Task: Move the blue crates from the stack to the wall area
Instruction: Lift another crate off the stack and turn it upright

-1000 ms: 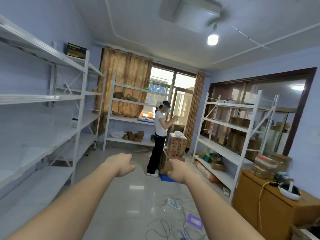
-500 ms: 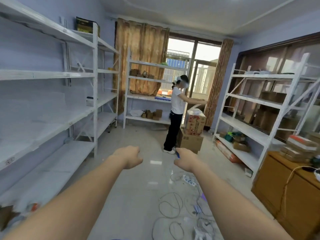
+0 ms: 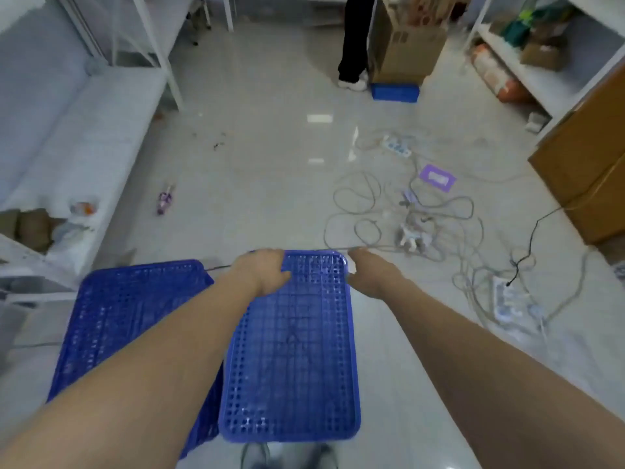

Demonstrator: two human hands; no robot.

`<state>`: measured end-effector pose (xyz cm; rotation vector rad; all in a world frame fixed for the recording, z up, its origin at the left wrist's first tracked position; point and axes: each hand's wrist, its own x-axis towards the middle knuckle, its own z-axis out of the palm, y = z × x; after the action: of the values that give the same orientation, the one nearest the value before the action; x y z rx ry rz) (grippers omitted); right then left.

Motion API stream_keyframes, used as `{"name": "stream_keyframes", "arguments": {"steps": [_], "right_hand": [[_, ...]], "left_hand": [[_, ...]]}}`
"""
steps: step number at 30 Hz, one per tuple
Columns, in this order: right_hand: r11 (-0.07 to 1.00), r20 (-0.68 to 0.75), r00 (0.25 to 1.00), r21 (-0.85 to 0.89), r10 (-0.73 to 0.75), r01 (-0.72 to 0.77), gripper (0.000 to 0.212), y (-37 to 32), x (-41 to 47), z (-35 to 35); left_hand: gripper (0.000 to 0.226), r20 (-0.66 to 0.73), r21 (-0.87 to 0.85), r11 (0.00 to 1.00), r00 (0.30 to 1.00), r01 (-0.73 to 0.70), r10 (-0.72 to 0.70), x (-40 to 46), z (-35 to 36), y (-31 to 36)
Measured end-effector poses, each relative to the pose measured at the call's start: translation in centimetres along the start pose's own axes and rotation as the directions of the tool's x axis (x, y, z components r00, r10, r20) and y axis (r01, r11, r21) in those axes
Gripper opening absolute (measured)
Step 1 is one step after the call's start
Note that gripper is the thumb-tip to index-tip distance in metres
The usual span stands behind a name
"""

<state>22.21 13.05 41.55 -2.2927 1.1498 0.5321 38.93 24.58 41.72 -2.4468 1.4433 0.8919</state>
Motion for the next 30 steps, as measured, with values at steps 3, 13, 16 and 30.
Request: {"name": "stream_keyframes", "arguments": {"steps": [3,13,16,30], "right_hand": [[0.999,0.167,0.985,0.039,0.029,-0.036,0.053,2.8,2.6,10.3],[0.894,0.38,0.884,0.24,0.273,-0.379,0.063,11.5,8.7,33.6],[0.798,0.31,0.867,0.356,0.39,-0.487,0.047,13.7,10.5,37.2],[0.201,0.308,0.668,0.796,0.677,-0.571,0.024,17.3,17.1,43.0]], "left_hand": [[0.059,0.18,-0.007,1.0,0.984,0.017,-0.015,3.5,9.8,-1.9],[0.061,0.366,-0.326,0.889,0.91,0.323,-0.196,10.0,36.2,-7.9],[0.066,0.318,-0.366,0.848,0.908,0.384,-0.274,11.8,40.8,-9.8],[0.082,0.184,-0.402,0.709,0.81,0.579,-0.556,14.7,46.7,-13.0]]}}
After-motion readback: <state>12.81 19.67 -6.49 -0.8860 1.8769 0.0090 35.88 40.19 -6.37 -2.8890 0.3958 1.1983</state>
